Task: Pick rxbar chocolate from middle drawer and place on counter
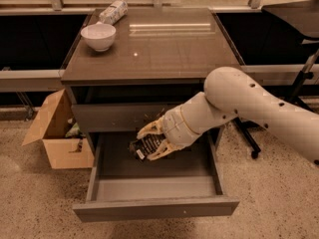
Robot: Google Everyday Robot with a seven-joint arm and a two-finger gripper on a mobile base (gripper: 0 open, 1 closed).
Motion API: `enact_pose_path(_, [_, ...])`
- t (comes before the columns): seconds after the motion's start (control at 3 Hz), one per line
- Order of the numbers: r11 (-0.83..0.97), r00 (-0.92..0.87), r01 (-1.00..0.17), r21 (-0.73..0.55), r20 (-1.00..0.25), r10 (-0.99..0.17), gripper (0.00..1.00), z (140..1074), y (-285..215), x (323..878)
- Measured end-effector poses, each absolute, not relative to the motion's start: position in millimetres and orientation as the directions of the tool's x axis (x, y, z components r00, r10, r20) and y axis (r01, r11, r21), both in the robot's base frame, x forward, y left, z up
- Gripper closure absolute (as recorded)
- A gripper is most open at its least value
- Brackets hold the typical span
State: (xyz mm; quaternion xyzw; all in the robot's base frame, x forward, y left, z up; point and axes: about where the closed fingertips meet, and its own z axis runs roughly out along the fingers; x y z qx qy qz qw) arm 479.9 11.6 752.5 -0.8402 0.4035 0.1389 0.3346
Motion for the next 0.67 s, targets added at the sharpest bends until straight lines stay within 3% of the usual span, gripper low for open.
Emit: enact_pose_path(0.67, [-0.423,0.679,-0.707,-0.566,-0.376,-0.63,1.0,854.7,-24.2,499.9])
